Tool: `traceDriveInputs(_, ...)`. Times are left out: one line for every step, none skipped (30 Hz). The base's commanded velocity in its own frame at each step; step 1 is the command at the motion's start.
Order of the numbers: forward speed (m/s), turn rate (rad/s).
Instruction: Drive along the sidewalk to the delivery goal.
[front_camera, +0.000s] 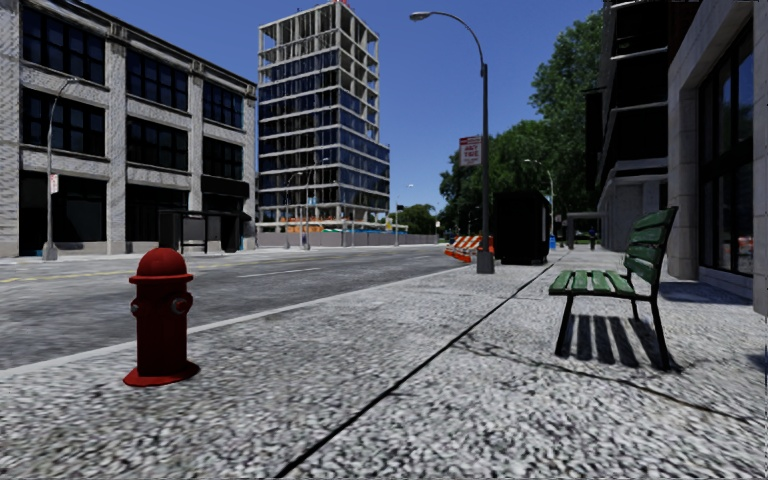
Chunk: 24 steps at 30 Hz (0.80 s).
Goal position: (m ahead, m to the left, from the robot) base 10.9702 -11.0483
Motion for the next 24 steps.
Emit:
traceDriveInputs(1.31,0.06)
traceDriveInputs(1.31,0.04)
traceDriveInputs(1.31,0.02)
traceDriveInputs(1.31,0.02)
traceDriveInputs(1.31,0.02)
traceDriveInputs(1.31,0.01)
traceDriveInputs(1.31,0.01)
traceDriveInputs(1.31,0.00)
traceDriveInputs(1.31,0.00)
traceDriveInputs(1.31,0.00)
traceDriveInputs(1.31,0.00)
traceDriveInputs(1.31,0.00)
traceDriveInputs(1.31,0.00)
traceDriveInputs(1.31,0.00)
traceDriveInputs(1.31,0.00)
traceDriveInputs(1.31,0.00)
traceDriveInputs(1.31,0.00)
traceDriveInputs(1.31,-0.36)
traceDriveInputs(1.31,-0.52)
traceDriveInputs(1.31,-0.56)
traceDriveInputs(1.31,-0.54)
traceDriveInputs(1.31,0.00)
traceDriveInputs(1.31,0.00)
traceDriveInputs(1.31,0.00)
